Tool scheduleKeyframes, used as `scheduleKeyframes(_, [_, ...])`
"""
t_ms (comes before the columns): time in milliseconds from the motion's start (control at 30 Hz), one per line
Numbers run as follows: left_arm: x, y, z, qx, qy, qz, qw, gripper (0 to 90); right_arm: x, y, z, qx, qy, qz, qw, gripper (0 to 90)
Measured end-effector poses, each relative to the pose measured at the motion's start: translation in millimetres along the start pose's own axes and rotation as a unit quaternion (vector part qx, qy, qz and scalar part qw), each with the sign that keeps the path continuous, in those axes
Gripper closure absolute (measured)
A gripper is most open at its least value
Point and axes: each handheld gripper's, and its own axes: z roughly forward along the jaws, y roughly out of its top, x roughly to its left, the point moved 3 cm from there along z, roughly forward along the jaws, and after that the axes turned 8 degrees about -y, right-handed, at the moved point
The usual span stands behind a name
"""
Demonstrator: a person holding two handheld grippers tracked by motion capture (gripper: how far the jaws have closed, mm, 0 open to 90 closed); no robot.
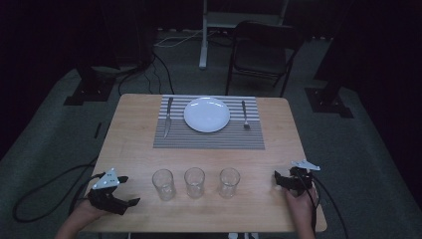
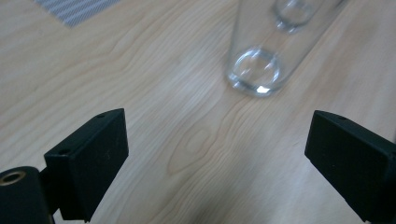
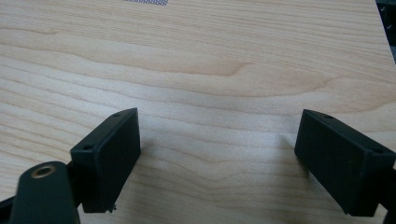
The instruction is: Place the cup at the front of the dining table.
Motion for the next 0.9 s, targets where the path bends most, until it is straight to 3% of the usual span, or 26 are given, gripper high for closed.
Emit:
scheduleKeyframes(200, [-5.6, 22.4, -7.7, -0.019, -0.015, 0.016, 0.9996, 6.5, 0.0, 0.0, 0.0, 0.000, 0.000, 0.000, 1.0000, 14.0])
scheduleKeyframes(333, [-11.0, 36.3, -8.6, -0.027, -0.036, 0.025, 0.9987, 6.5, 0.0, 0.0, 0.1, -0.001, 0.000, 0.000, 1.0000, 14.0])
scheduleKeyframes(567, [-18.0, 56.6, -3.7, -0.017, -0.041, 0.049, 0.9978, 6.5, -0.2, 0.0, 0.1, -0.001, 0.000, -0.001, 1.0000, 14.0])
scheduleKeyframes(700, [-21.6, 70.0, 3.3, -0.011, -0.054, 0.061, 0.9966, 6.5, -0.1, 0.0, 0.1, -0.001, 0.000, -0.001, 1.0000, 14.0])
scheduleKeyframes(900, [-28.1, 83.1, 16.4, -0.012, -0.068, 0.065, 0.9955, 6.5, -0.1, 0.0, 0.1, -0.001, 0.000, -0.001, 1.0000, 14.0])
